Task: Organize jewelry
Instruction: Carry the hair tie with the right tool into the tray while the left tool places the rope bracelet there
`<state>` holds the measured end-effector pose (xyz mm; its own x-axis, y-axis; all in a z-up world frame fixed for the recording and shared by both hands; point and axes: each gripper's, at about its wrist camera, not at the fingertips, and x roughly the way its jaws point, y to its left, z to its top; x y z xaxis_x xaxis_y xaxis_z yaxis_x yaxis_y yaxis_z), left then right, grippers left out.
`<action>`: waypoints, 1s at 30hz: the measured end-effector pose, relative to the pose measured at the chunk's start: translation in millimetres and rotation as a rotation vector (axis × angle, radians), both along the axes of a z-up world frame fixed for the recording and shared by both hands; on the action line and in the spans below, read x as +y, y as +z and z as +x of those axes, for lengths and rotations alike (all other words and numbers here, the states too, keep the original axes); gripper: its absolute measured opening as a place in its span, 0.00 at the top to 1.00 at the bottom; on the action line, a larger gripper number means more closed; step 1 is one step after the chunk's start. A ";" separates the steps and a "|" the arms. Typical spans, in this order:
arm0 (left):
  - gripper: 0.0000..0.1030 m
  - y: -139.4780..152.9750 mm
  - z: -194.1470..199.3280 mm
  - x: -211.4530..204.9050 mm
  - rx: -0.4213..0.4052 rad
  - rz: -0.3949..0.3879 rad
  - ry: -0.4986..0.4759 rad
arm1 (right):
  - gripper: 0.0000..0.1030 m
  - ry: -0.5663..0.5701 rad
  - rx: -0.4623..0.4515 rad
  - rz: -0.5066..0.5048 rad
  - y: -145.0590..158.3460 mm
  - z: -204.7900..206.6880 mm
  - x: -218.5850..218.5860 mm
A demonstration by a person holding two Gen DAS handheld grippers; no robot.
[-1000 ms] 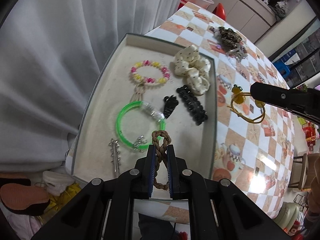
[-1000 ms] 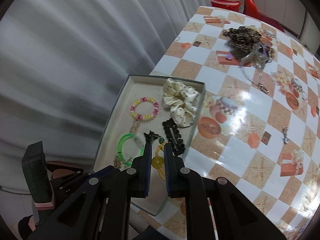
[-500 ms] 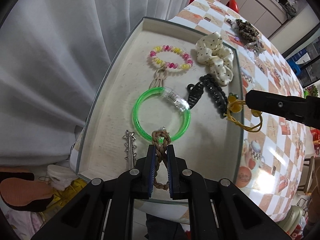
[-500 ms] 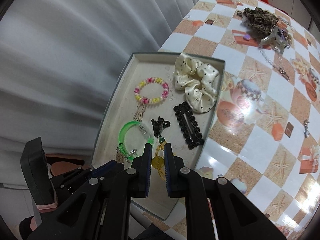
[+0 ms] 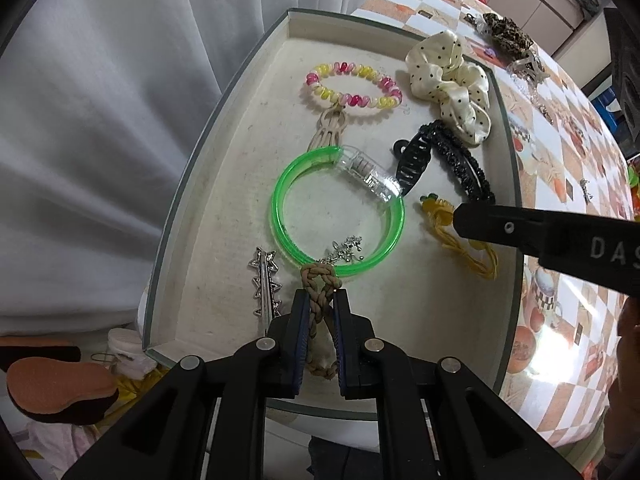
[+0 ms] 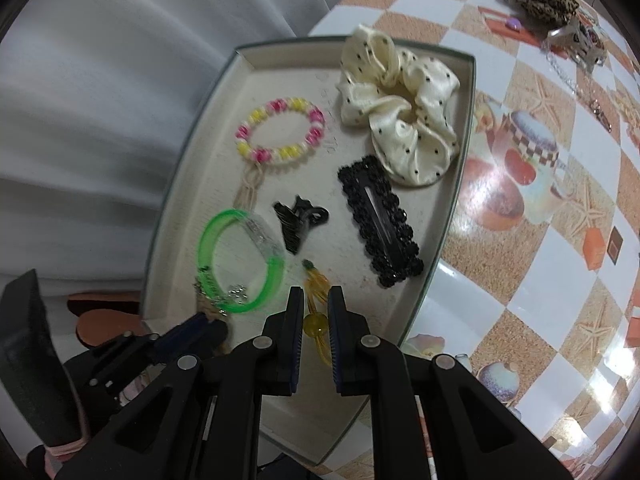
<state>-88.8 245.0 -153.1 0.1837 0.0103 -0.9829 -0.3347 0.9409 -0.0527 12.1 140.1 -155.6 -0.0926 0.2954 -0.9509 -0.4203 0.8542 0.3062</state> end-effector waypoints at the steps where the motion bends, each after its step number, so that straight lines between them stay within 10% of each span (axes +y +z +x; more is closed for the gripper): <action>1: 0.84 -0.8 0.3 -0.7 0.005 0.005 -0.002 | 0.87 0.000 0.002 -0.006 -2.0 -0.3 -0.3; 7: 0.84 -5.1 2.8 -4.6 0.029 0.024 -0.013 | 0.86 0.004 0.022 -0.043 -13.3 -2.4 -1.3; 20: 0.83 -2.8 5.1 -1.4 0.060 0.049 0.000 | 0.43 -0.004 0.010 -0.006 2.4 -4.8 4.7; 21: 0.69 -1.4 5.6 -0.6 0.060 0.052 0.003 | 0.41 -0.010 0.002 -0.006 7.9 -4.3 3.5; 22: 0.24 0.4 6.7 0.3 0.059 0.055 0.008 | 0.40 -0.014 -0.003 -0.006 12.5 -2.1 2.5; 23: 0.06 4.2 6.3 1.7 0.051 0.069 0.020 | 0.39 -0.022 -0.011 -0.007 18.3 -0.3 0.1; 30: 0.00 26.0 12.1 1.6 0.021 0.082 0.003 | 0.38 -0.087 -0.020 -0.056 38.3 10.3 -17.0</action>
<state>-76.7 246.6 -127.1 0.1632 0.0912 -0.9824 -0.3373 0.9409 0.0313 22.4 123.1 -117.3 -0.0501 0.2476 -0.9676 -0.3492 0.9033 0.2492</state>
